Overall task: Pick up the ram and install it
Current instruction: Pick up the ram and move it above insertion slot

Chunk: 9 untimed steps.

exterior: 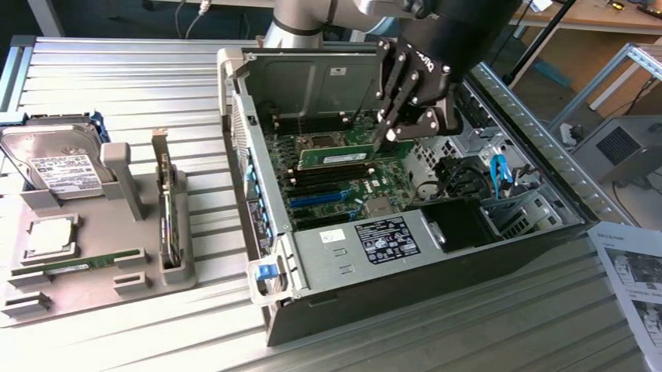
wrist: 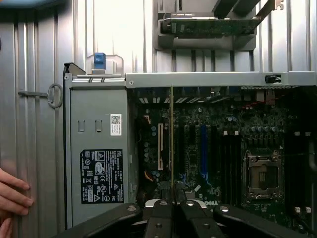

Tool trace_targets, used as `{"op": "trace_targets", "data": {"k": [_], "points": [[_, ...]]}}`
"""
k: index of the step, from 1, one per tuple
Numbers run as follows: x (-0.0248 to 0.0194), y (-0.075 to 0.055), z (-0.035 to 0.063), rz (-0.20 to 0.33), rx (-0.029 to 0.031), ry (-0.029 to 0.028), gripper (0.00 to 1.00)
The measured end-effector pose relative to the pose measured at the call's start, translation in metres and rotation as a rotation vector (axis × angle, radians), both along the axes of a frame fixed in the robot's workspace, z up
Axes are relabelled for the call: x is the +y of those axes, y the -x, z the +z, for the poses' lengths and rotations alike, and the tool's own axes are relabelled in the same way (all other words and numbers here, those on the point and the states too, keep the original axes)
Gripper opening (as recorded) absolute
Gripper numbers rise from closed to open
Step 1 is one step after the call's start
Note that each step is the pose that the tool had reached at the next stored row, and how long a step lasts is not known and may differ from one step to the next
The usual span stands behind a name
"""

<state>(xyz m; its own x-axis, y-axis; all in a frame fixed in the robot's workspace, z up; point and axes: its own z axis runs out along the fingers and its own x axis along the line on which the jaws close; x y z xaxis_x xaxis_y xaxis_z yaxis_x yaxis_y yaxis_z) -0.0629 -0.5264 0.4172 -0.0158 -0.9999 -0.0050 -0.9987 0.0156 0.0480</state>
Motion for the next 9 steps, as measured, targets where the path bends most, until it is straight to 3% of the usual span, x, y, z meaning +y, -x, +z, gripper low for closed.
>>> {"op": "trace_targets", "data": {"k": [9], "points": [[0.0000, -0.025, 0.0000, 0.000, 0.0005, 0.0001, 0.12]]}}
